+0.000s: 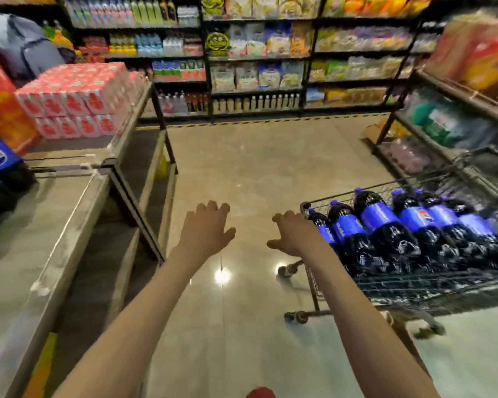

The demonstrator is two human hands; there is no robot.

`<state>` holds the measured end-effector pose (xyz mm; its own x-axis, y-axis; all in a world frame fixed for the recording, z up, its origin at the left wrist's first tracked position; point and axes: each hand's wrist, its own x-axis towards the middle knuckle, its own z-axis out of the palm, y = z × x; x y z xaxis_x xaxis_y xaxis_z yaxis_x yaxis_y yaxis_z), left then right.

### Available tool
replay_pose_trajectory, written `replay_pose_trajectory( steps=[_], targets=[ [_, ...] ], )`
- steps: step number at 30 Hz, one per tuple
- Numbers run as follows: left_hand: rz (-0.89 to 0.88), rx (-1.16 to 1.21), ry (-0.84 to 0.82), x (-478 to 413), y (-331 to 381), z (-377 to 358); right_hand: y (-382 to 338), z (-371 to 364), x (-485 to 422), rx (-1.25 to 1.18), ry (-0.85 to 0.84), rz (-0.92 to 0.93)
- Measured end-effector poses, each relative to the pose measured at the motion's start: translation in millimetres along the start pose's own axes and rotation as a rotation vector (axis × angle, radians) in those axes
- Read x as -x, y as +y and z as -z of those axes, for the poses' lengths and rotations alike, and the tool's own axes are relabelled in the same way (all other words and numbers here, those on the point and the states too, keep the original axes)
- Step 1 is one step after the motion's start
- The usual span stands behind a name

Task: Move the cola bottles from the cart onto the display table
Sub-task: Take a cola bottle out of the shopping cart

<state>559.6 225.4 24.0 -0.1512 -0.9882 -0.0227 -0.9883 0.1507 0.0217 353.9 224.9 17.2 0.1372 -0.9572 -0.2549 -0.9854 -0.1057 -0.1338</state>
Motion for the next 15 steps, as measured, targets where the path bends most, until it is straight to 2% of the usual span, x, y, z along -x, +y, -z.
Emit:
replay_pose_trajectory(
  steps=[5,11,15],
  targets=[
    [-0.135,0.032,-0.159,-7.8,73.9,-33.5,74.6,-25.1,37.0,-0.057,-0.059,-0.166],
    [-0.290,0.024,-0.159,-24.2,142.4,-45.6,131.1,-40.1,72.1,-0.065,-0.020,-0.292],
    [-0.396,0.018,-0.219,-34.5,187.4,-49.8,160.2,-50.9,83.6,-0.122,-0.096,-0.367]
  ],
)
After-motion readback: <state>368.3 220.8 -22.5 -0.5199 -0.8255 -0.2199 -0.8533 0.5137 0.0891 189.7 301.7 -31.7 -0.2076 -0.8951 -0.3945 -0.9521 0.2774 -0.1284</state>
